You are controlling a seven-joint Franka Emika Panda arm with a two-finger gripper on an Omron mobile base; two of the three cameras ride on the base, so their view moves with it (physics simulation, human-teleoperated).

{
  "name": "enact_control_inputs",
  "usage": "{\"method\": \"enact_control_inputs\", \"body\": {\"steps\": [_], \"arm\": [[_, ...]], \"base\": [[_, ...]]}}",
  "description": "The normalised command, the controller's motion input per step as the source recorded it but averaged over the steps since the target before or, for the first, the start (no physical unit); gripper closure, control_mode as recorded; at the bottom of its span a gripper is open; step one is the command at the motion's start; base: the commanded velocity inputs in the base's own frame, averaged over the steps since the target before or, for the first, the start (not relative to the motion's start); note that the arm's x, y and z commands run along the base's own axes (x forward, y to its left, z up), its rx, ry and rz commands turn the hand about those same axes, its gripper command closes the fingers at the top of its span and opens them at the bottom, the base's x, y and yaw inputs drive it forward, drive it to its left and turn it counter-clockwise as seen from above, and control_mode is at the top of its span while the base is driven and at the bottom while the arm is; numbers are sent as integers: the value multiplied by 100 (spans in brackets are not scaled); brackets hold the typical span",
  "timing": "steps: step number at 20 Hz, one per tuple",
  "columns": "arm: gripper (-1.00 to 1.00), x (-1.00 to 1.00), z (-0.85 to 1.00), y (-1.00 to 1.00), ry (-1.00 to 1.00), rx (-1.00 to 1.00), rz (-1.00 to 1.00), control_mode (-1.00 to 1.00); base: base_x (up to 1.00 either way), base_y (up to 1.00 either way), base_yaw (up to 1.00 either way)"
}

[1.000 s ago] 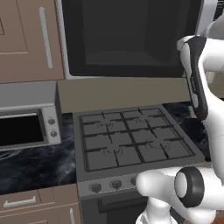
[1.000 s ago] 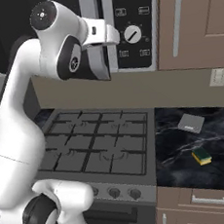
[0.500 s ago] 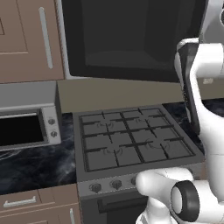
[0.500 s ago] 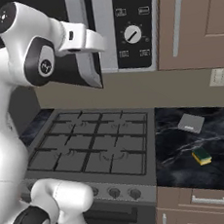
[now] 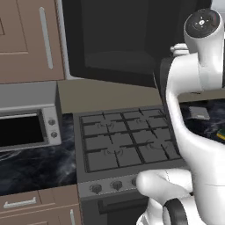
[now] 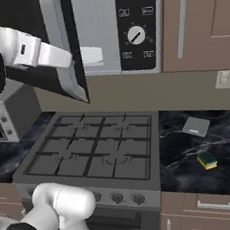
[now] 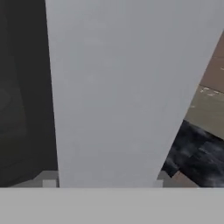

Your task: Place the sponge inside the microwave to prepare for sanitizing.

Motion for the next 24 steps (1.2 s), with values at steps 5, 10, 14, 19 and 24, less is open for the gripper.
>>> {"method": "enact_control_inputs", "body": {"steps": [5, 10, 14, 19, 24], "arm": [[100, -56, -42, 43, 0, -6, -37, -100], [100, -49, -37, 45, 0, -4, -31, -100], [100, -22, -9, 49, 0, -1, -14, -100], [100, -21, -6, 43, 0, 0, -13, -100], [100, -25, -12, 43, 0, 0, -11, -100]], "base": [[0, 0, 0], [0, 0, 0], [0, 0, 0], [0, 0, 0], [0, 0, 0]]}}
